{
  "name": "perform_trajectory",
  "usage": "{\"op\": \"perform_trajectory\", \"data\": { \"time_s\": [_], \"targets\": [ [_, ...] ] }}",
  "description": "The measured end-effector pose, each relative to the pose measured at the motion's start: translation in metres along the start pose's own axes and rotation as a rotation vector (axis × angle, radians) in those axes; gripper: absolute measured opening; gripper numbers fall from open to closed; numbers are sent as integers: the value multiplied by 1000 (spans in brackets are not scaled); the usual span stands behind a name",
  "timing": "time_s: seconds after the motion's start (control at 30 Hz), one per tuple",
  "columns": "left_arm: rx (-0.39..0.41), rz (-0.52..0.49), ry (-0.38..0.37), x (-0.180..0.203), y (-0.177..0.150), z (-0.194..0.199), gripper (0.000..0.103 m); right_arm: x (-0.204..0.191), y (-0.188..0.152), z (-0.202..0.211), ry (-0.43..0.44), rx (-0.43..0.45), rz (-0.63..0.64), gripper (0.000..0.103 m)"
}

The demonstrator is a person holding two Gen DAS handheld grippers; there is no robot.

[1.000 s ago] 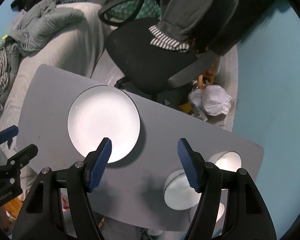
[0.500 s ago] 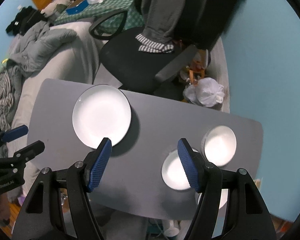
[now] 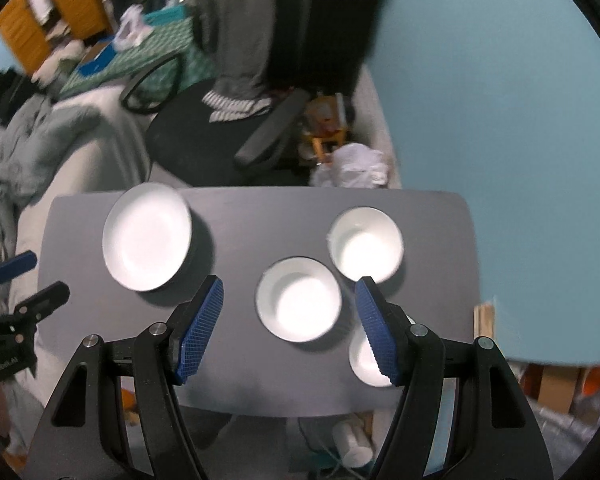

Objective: Organize plates and bowls

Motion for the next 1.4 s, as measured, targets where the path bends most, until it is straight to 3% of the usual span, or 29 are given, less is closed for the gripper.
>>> {"op": "perform_trajectory", "data": {
  "time_s": [0.57, 1.1, 1.4],
  "targets": [
    [45, -107, -75, 63, 1, 12, 70, 64, -62, 50, -130, 156, -228, 68],
    [46, -135, -117, 100, -4, 7, 70, 86, -97, 53, -143, 151, -302, 68],
    [-17, -95, -119, 103, -8, -23, 72, 91, -97, 31, -125, 120, -304, 68]
  ]
}}
Point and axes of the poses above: each gripper's, at about its wrist camera, not at the fingertips, and z roughly against the way its jaws point, x to its right, y to its top, the point moved 2 cm from there along -z, roughly the way its jaws point, and after that the axes turned 11 degrees about z, right-handed, at the moved point
